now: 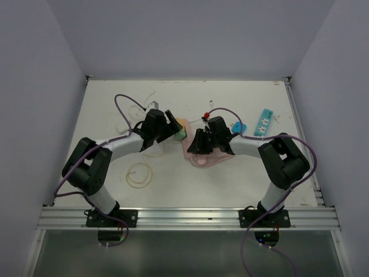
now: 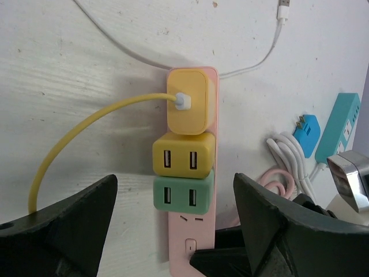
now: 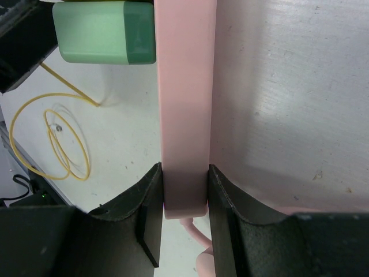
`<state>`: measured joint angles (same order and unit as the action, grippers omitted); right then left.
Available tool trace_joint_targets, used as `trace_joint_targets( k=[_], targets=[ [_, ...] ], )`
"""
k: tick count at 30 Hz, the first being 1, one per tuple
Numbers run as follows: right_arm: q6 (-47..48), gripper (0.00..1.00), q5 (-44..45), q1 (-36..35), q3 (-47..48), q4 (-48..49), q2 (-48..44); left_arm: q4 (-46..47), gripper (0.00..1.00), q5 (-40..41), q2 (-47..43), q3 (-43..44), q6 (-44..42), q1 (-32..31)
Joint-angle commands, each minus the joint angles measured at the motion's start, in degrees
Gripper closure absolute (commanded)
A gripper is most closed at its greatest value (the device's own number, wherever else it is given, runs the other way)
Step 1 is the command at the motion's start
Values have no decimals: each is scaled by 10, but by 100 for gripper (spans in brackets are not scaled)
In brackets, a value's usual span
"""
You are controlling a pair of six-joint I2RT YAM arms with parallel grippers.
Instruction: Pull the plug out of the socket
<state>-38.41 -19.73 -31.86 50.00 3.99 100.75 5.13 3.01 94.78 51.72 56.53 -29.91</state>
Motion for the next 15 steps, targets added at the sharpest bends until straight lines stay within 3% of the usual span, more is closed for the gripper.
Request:
trace_joint_targets(
  k=[1,15],
  targets=[
    [62,100,91,9,-47,-141,44,40,15,-24,10,1,-5,4],
    [62,100,87,9,-49,-140,43,98,26,-84,48,-16,-14,6]
  ],
)
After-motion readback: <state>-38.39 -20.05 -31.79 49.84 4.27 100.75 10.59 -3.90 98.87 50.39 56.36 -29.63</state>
